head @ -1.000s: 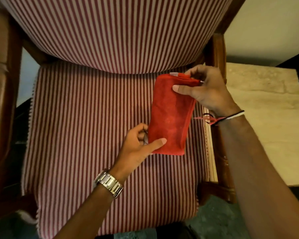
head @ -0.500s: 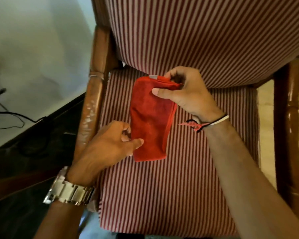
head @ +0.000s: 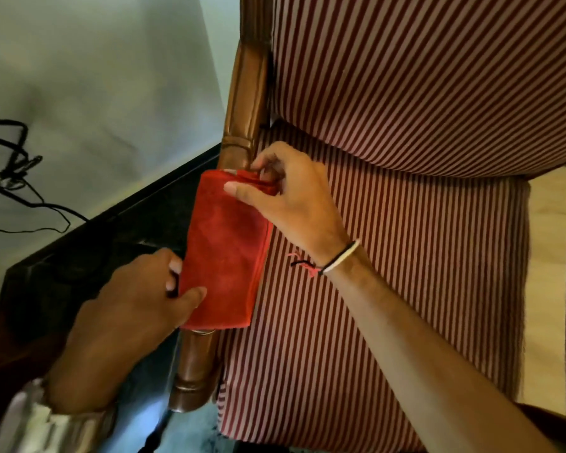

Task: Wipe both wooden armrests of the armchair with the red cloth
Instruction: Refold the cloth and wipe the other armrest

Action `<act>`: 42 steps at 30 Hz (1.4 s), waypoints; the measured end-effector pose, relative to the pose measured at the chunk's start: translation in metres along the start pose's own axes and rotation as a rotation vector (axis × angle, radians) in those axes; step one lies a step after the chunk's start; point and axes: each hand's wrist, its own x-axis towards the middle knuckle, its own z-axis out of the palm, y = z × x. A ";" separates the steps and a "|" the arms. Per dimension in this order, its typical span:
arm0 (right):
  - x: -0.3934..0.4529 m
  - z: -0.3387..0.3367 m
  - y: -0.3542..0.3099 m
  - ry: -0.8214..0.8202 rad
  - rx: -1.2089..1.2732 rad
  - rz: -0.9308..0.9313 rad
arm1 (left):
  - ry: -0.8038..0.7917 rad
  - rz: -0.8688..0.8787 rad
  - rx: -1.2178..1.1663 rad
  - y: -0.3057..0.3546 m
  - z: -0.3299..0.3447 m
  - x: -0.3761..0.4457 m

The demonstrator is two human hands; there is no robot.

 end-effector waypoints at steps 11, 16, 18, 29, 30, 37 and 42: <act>-0.085 0.075 0.177 -0.092 -0.851 0.041 | 0.441 0.454 0.357 0.053 0.065 0.039; -0.085 0.081 0.190 -0.033 -0.902 -0.001 | 0.533 0.489 0.401 0.021 0.090 0.045; -0.085 0.082 0.192 -0.024 -0.915 0.000 | 0.543 0.512 0.395 0.015 0.095 0.042; -0.084 0.090 0.202 0.056 -0.963 -0.031 | 0.684 0.590 0.286 0.122 0.012 0.158; -0.085 0.090 0.203 0.054 -0.963 -0.033 | 0.683 0.598 0.282 0.122 0.011 0.157; -0.086 0.089 0.207 0.052 -0.939 -0.038 | 0.581 0.575 0.319 0.022 0.086 0.050; -0.088 0.092 0.210 0.075 -0.944 -0.042 | 0.600 0.599 0.377 0.035 0.080 0.066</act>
